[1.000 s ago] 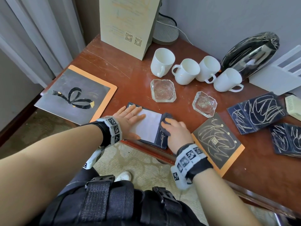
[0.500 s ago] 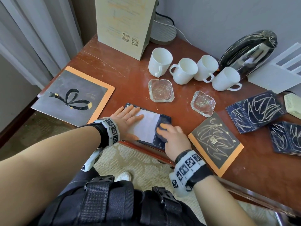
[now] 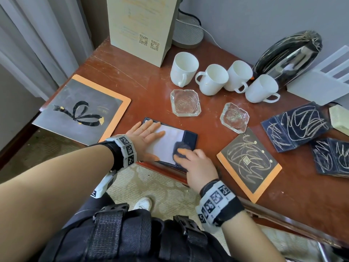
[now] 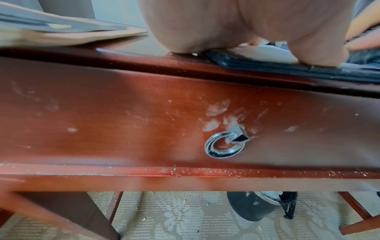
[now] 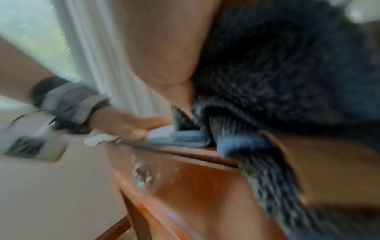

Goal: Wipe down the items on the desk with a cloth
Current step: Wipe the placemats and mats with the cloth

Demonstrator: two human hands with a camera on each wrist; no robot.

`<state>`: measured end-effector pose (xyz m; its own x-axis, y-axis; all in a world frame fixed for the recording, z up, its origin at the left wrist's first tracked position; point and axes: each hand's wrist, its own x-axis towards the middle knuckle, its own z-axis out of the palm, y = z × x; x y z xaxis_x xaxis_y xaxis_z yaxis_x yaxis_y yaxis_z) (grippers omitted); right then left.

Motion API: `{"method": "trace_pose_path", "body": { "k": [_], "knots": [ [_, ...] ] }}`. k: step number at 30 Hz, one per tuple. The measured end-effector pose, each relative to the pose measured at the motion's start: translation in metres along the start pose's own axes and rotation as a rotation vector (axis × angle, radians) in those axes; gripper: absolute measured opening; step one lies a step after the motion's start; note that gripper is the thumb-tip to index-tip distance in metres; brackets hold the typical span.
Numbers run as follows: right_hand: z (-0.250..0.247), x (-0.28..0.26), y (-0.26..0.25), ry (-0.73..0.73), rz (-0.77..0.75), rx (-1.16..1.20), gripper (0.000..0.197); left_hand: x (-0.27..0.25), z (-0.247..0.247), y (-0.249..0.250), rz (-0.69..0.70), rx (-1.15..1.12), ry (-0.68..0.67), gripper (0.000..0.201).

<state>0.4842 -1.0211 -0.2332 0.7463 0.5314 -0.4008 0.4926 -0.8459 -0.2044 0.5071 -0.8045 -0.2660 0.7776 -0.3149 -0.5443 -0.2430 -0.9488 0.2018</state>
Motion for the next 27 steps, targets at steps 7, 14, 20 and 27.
{"method": "trace_pose_path", "body": {
  "k": [7, 14, 20, 27],
  "knots": [
    [-0.017, -0.007, 0.030, -0.158, 0.025, 0.130, 0.063, 0.000, 0.001, -0.002, 0.007, -0.003, 0.004, 0.088],
    [-0.025, 0.042, 0.020, 0.048, 0.251, 0.094, 0.065, 0.000, 0.001, -0.002, 0.004, -0.006, 0.001, 0.087],
    [-0.019, 0.005, 0.005, -0.165, -0.099, 0.005, 0.065, -0.001, 0.001, -0.001, 0.003, 0.007, -0.001, 0.087],
    [-0.025, 0.024, 0.033, 0.013, 0.215, 0.135, 0.070, 0.000, 0.002, -0.002, 0.009, 0.003, -0.002, 0.088]
  ]
}}
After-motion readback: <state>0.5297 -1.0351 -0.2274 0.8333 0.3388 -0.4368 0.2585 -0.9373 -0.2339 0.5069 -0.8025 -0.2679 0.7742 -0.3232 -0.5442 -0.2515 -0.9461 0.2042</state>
